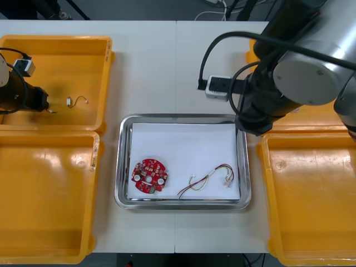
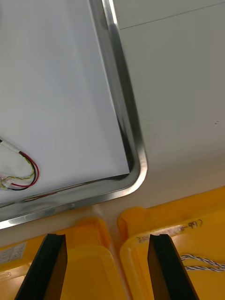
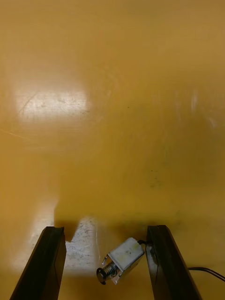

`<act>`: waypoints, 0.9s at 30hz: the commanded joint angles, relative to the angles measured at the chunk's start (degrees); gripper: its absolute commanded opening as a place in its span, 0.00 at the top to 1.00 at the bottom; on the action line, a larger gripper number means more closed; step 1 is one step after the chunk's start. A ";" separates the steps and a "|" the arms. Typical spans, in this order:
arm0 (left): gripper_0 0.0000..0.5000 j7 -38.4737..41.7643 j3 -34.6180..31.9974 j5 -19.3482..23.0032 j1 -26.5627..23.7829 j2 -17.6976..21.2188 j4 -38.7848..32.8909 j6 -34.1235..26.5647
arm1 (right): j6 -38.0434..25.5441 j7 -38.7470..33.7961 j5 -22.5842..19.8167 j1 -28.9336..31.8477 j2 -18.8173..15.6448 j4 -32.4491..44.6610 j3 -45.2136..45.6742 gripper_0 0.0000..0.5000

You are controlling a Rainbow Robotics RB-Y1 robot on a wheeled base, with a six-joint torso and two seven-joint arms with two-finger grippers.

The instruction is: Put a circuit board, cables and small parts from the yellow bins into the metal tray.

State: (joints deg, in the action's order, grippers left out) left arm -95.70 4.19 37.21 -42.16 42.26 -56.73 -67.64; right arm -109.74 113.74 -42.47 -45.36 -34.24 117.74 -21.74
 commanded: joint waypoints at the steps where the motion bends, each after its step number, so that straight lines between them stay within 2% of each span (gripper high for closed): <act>1: 0.00 -5.29 0.47 0.23 -2.58 -0.77 -0.23 0.75 | -0.26 -2.73 -0.16 -3.25 -1.70 -1.46 6.80 0.00; 2: 0.00 -5.29 0.47 0.23 -2.67 -0.77 -0.23 0.75 | -0.26 -3.00 -0.42 -3.42 -1.70 -2.96 8.11 0.00; 3: 0.07 -5.29 0.47 0.14 -2.58 -0.77 -0.23 0.75 | -0.26 -3.08 -0.51 -3.60 -1.70 -4.01 9.08 0.00; 4: 0.29 -5.38 0.47 0.14 -2.49 -0.77 -0.23 0.75 | -0.26 -3.17 -0.51 -3.86 -1.70 -5.51 10.31 0.00; 5: 0.65 -5.47 0.47 0.14 -2.49 -0.77 -0.23 0.75 | -0.26 -3.35 -0.42 -4.12 -1.70 -6.82 11.54 0.00; 7: 0.96 -5.47 0.47 0.14 -2.49 -0.77 -0.23 0.75 | -0.26 -3.61 -0.07 -4.39 -1.70 -8.85 13.21 0.00; 9: 1.00 -5.55 0.47 0.23 -2.40 -0.77 -0.23 0.75 | -0.26 -3.79 0.72 -4.56 -1.70 -10.60 14.88 0.00; 17: 1.00 -5.55 0.47 0.23 -2.14 -0.77 -0.23 1.02 | -0.26 -4.58 7.57 -6.59 -1.70 -16.93 18.49 0.00; 20: 1.00 -5.55 0.47 0.23 -2.14 -0.77 -0.23 1.02 | -0.26 -5.02 8.89 -7.82 -1.53 -19.92 19.54 0.00; 27: 1.00 -5.38 0.38 -0.12 -2.40 -0.69 -0.31 0.58 | -0.26 -5.46 8.98 -10.19 -1.18 -27.92 24.20 0.00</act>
State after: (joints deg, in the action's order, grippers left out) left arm -95.70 4.19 37.21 -42.17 42.15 -56.65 -67.32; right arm -109.76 110.41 -34.09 -51.87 -34.37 91.61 -1.68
